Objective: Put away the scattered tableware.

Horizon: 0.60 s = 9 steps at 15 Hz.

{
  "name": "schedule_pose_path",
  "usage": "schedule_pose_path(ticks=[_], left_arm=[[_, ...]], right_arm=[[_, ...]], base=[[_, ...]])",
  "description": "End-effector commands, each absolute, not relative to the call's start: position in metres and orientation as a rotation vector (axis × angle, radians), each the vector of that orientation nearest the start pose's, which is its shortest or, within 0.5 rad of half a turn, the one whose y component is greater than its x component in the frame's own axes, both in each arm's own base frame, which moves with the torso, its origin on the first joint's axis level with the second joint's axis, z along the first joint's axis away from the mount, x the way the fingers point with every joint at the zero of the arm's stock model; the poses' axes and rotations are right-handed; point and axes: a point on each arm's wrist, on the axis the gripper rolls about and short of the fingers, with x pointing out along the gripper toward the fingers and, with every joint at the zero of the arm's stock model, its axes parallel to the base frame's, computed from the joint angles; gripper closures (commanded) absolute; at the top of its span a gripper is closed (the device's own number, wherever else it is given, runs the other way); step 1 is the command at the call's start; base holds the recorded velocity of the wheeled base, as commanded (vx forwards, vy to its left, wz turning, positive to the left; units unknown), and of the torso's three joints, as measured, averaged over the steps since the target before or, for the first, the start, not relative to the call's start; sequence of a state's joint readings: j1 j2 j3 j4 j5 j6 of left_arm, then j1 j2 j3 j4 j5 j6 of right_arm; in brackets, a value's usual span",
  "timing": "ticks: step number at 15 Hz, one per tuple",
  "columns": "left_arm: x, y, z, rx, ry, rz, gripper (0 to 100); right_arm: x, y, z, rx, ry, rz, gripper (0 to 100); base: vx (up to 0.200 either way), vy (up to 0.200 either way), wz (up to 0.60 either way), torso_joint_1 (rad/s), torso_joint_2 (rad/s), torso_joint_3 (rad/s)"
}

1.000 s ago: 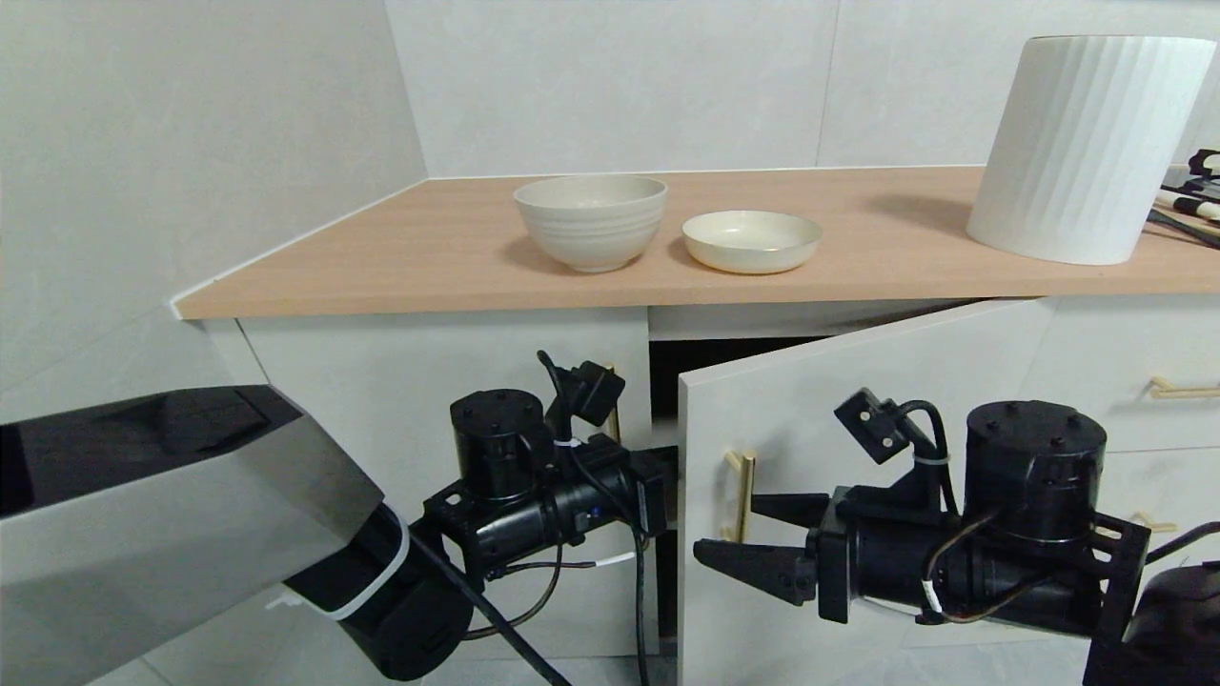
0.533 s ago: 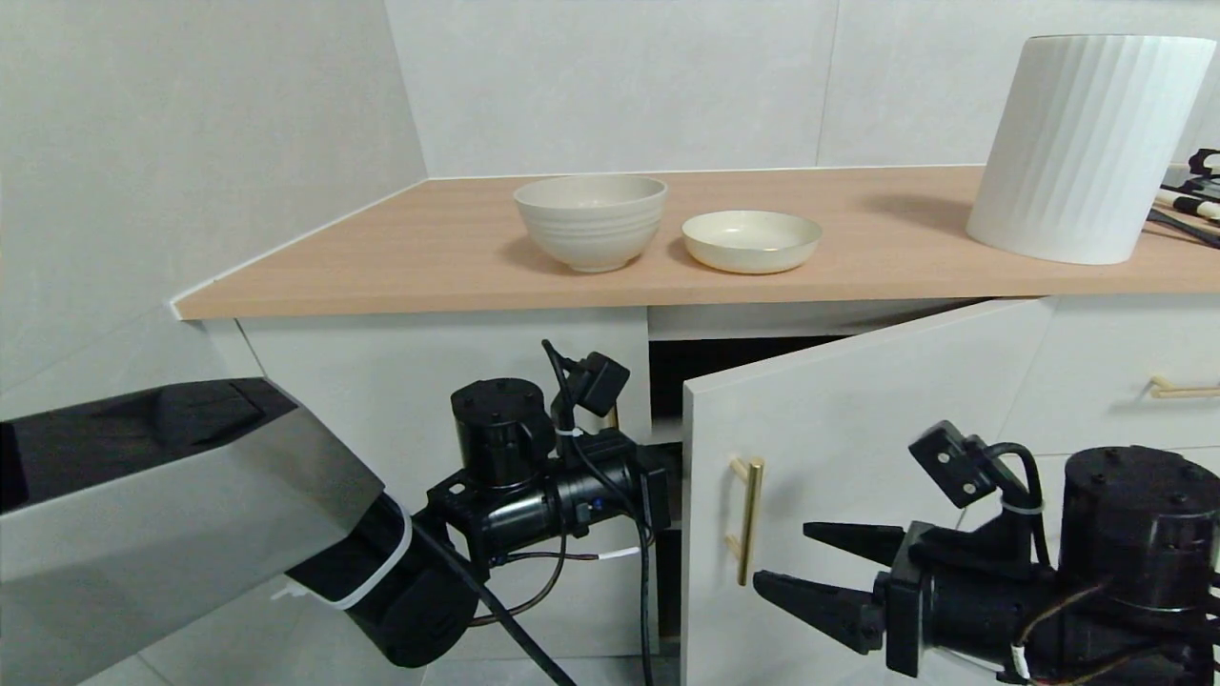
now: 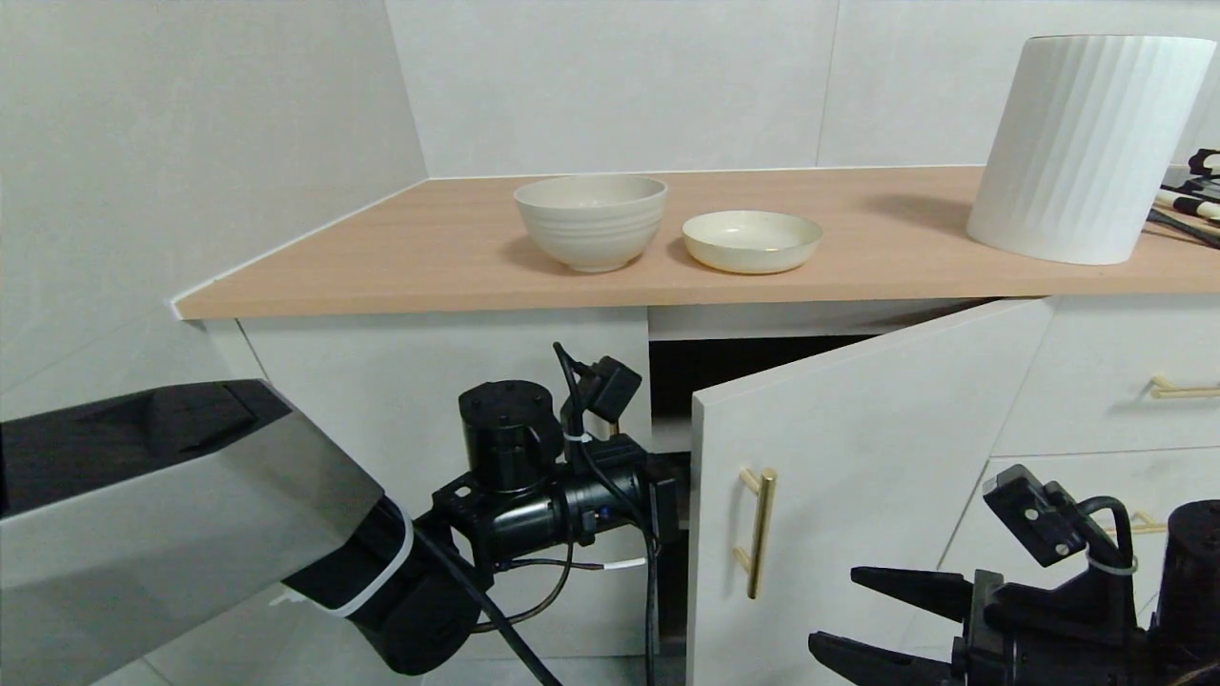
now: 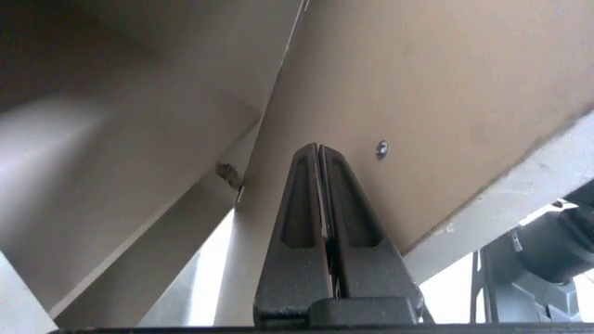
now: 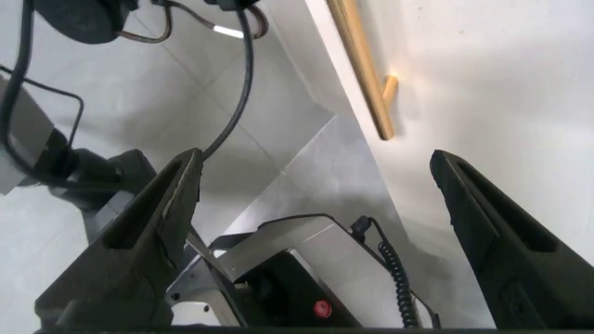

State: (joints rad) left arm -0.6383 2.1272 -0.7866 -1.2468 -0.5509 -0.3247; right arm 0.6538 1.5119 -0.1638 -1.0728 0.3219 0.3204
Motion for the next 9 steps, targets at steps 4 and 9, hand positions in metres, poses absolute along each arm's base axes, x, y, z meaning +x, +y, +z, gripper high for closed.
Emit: schedule_pose_path(ticks=[4, 9], left_arm=[[0.2893, -0.2313, 0.0944, -0.281, 0.286, -1.166, 100], [0.2956, -0.236, 0.0918, -0.281, 0.278, -1.168, 100]], right_arm=[[0.1464, 0.1214, 0.1192, 0.246, 0.429, 0.915, 0], [0.1456, 0.1207, 0.1179, 0.245, 0.435, 0.913, 0]], base=[[-0.2, 0.0, 0.0, 0.001, 0.0, 0.005], [-0.04, 0.0, 0.0, 0.0, 0.0, 0.0]])
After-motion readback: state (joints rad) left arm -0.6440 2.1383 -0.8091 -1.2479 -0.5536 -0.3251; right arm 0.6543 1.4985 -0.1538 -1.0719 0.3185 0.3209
